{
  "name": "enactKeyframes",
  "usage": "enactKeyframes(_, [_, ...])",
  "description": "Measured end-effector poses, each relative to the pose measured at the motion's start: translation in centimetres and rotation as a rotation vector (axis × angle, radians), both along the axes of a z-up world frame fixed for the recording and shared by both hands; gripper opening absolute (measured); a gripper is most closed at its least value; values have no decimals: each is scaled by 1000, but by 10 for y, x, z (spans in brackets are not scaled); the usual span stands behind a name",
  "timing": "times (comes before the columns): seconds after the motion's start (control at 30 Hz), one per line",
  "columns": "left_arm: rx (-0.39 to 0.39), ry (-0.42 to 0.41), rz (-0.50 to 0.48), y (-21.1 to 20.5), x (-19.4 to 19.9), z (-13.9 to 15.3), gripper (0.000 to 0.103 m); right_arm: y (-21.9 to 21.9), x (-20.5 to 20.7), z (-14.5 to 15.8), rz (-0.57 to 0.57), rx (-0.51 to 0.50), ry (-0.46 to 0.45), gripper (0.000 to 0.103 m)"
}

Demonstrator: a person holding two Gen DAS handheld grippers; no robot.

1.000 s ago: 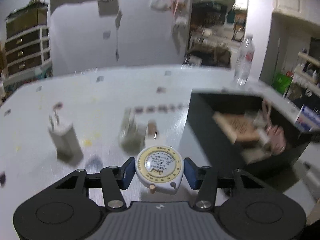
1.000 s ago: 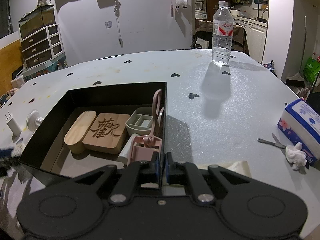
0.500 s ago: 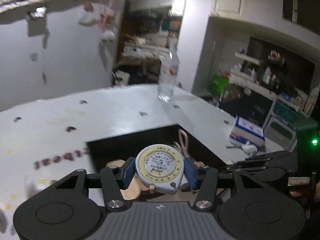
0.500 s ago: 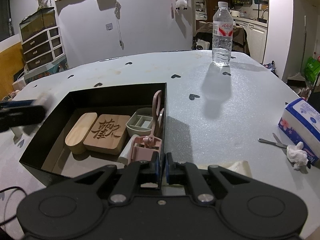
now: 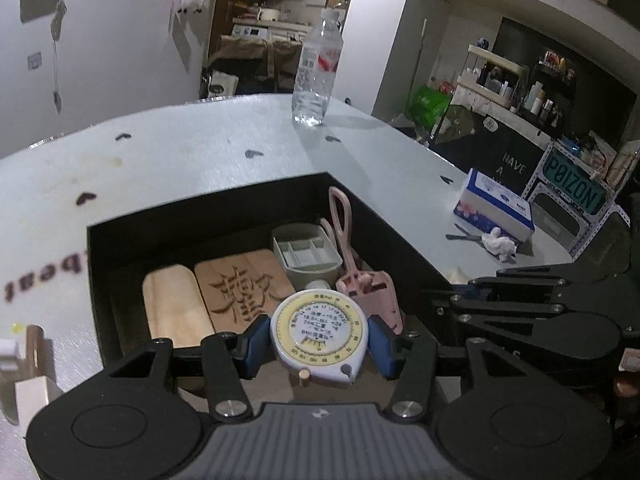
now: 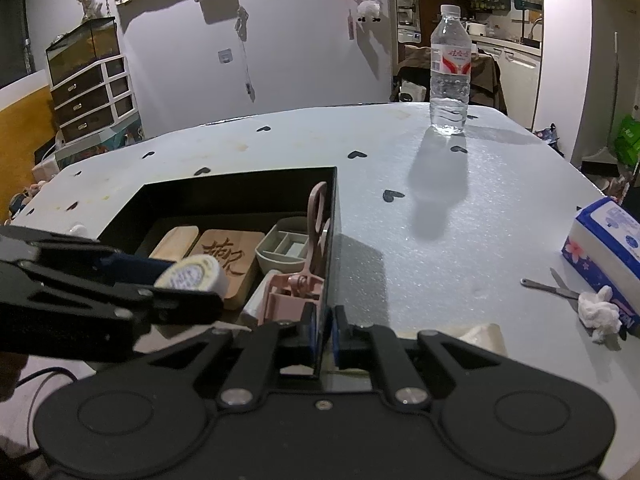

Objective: Organize rigid objects
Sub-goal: 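Lower the tape measure into the black box and open the left tool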

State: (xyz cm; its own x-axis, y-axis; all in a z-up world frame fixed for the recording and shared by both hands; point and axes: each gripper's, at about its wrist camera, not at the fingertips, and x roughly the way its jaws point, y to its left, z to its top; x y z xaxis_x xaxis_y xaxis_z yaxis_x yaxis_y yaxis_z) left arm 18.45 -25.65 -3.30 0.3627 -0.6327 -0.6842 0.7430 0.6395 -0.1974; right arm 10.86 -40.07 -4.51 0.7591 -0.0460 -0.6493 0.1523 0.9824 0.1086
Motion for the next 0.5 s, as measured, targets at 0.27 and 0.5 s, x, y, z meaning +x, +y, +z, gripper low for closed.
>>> enactKeyframes(0.27, [-13,36,10,2,0,-1,75,-2,-1,-1,2,11,-5,9])
enactKeyframes(0.5, [-25,41,11,3,-3,0,75,-2,-1,-1,1,12,-4,9])
